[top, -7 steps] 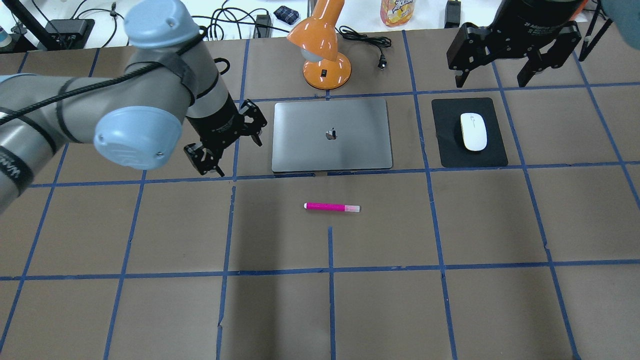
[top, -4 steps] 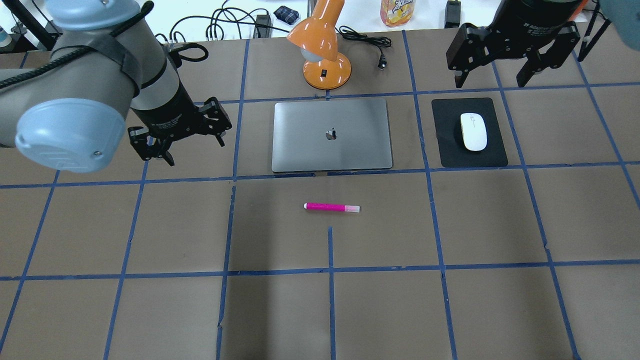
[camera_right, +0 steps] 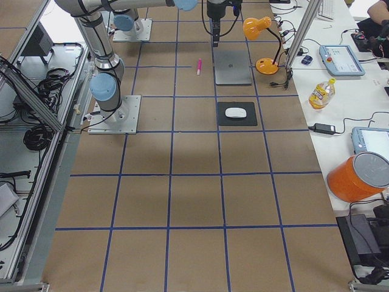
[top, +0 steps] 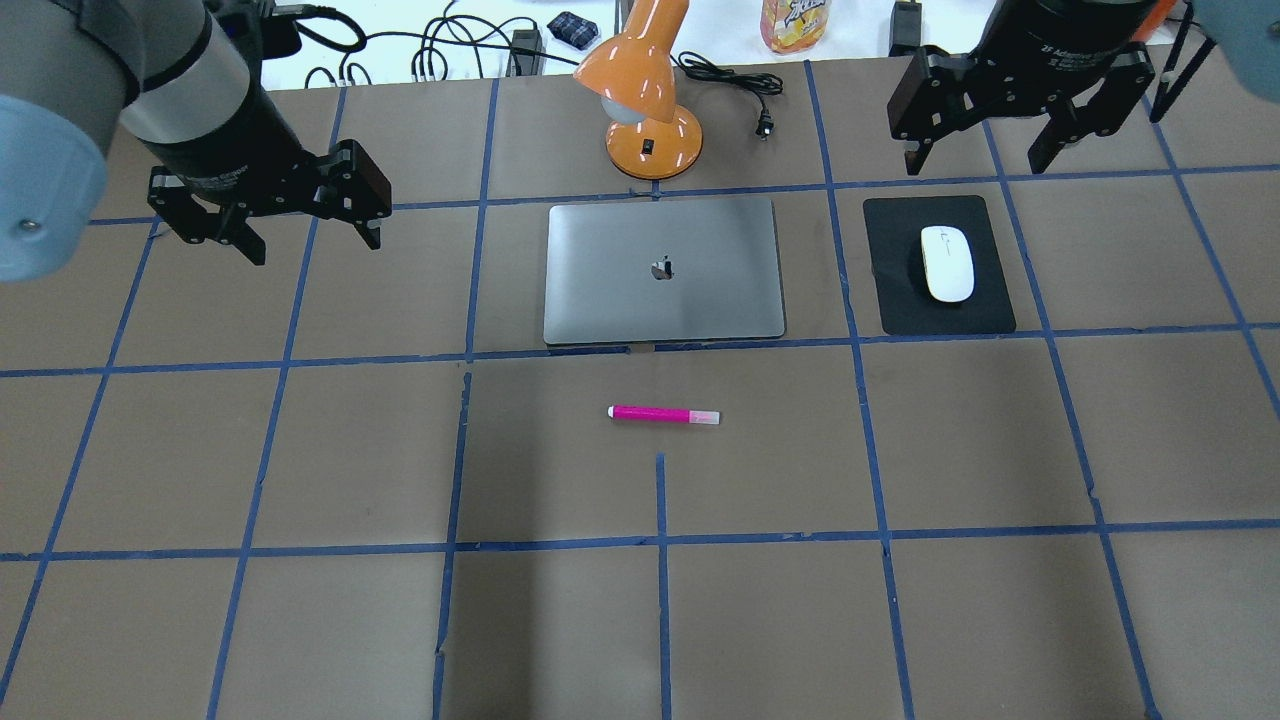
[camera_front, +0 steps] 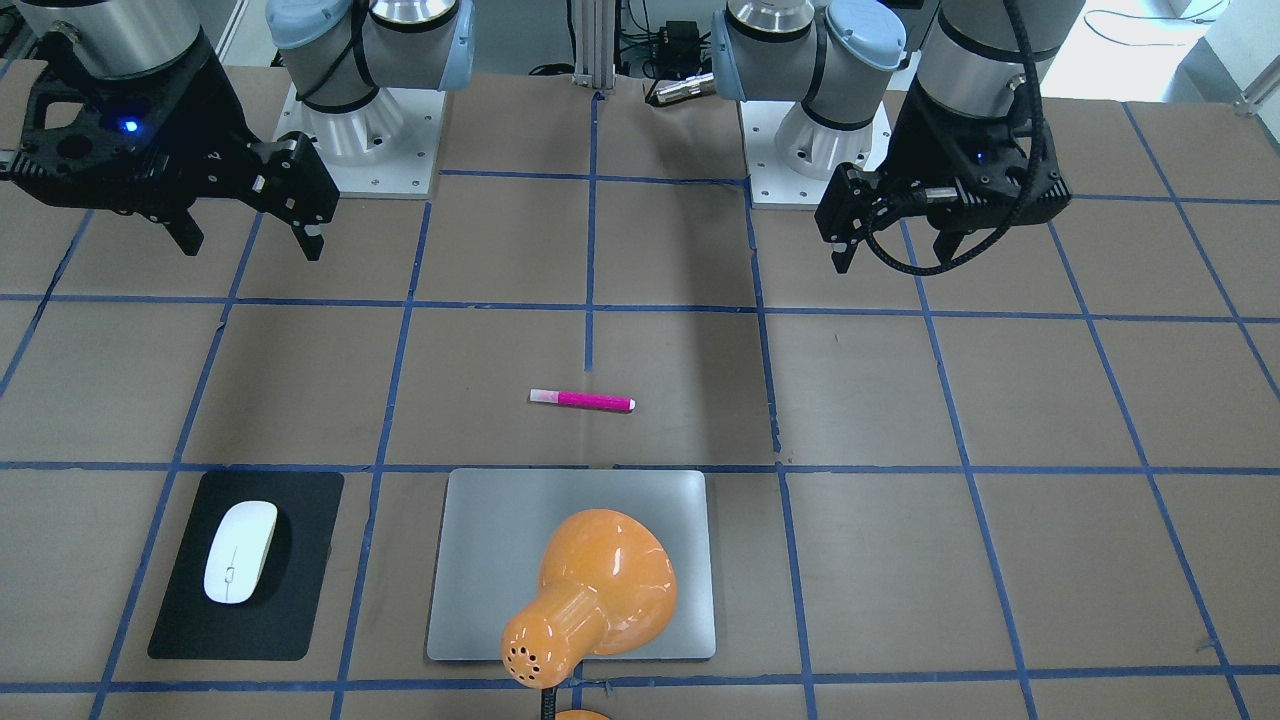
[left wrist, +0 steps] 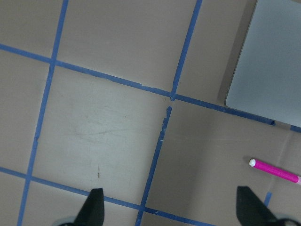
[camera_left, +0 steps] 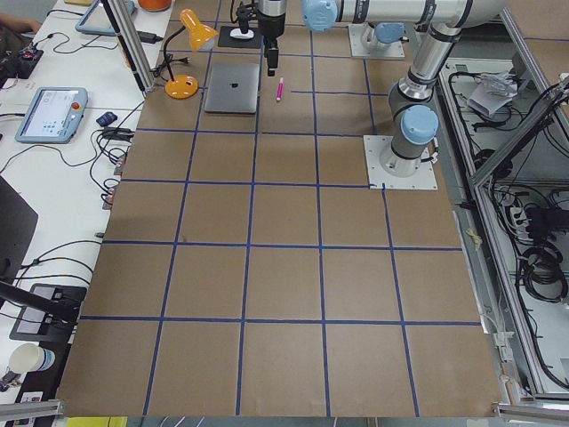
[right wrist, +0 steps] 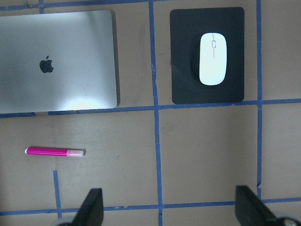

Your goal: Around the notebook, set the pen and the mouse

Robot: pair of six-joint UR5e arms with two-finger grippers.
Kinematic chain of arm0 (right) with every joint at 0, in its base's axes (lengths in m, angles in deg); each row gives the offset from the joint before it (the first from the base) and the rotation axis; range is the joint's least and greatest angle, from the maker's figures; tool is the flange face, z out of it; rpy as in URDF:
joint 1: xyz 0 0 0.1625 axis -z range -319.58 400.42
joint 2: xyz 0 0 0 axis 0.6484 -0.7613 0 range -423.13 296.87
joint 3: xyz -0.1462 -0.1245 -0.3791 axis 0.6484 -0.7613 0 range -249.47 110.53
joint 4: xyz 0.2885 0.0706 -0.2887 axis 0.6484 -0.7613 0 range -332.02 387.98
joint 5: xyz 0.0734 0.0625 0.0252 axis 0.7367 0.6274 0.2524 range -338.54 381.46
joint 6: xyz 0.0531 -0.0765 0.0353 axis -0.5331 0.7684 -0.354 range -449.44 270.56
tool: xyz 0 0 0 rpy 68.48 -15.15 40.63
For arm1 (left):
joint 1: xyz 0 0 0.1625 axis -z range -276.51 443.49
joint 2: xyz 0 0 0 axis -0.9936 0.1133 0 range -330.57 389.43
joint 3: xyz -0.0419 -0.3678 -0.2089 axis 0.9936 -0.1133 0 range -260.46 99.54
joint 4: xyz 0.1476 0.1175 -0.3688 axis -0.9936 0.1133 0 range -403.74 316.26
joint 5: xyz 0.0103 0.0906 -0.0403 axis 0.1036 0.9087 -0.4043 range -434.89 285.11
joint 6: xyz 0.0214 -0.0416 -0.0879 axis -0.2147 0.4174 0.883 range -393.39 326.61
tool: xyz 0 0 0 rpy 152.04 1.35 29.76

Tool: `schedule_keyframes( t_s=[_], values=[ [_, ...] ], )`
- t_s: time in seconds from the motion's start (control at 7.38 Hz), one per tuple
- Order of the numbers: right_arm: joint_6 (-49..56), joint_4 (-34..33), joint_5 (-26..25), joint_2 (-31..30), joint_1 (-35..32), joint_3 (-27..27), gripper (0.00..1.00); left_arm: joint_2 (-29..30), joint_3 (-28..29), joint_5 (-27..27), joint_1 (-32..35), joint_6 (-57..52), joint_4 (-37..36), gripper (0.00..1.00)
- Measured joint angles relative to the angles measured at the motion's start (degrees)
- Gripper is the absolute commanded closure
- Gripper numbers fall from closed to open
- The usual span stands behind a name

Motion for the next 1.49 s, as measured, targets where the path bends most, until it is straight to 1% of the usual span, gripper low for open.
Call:
schedule_keyframes(
  t_s=[0.14, 0.54, 0.81, 1.22, 1.49],
  values=[
    [0.00, 0.01, 0.00, 0.01, -0.02, -0.02, 0.00, -0.15, 0.78, 0.02, 0.00, -3.32, 0.99, 0.00],
    [-0.12, 0.01, -0.02, 0.06, -0.03, -0.08, 0.00, -0.08, 1.06, -0.07, -0.24, -5.77, 1.00, 0.00],
    [-0.17, -0.05, -0.06, 0.10, 0.01, -0.11, 0.00, -0.05, 0.91, 0.10, -0.62, -5.43, 1.10, 0.00],
    [-0.16, -0.03, -0.05, 0.12, 0.01, -0.11, 0.00, 1.39, 1.05, -1.00, -2.16, -2.92, -1.37, 0.00],
    [-0.22, -0.04, -0.01, 0.12, -0.02, -0.11, 0.00, 1.87, 0.24, -1.12, -2.25, -2.75, -1.67, 0.00]
  ],
)
